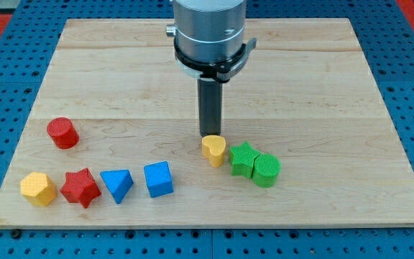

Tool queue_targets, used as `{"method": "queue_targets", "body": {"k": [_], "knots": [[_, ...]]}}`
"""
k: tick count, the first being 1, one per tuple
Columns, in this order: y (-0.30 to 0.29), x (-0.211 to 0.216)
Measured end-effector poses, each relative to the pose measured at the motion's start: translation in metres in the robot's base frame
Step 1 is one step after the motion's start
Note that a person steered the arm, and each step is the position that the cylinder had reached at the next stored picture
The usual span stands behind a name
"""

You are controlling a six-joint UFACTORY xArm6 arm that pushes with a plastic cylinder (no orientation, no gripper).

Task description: Move the yellow heart to the right of the blue cube

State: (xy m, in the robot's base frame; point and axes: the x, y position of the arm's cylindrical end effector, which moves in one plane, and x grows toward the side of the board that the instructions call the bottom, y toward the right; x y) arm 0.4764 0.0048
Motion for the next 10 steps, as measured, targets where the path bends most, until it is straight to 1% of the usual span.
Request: {"method": "queue_targets", "body": {"k": [2, 4, 5, 6, 7, 8, 9, 10], "knots": [[0.013, 0.023], [0.048, 0.05], [0.042, 0.059], [0.037, 0.046], [0.013, 0.042], [0.007, 0.042], [0.014, 0.041], [0.0, 0.041]]}}
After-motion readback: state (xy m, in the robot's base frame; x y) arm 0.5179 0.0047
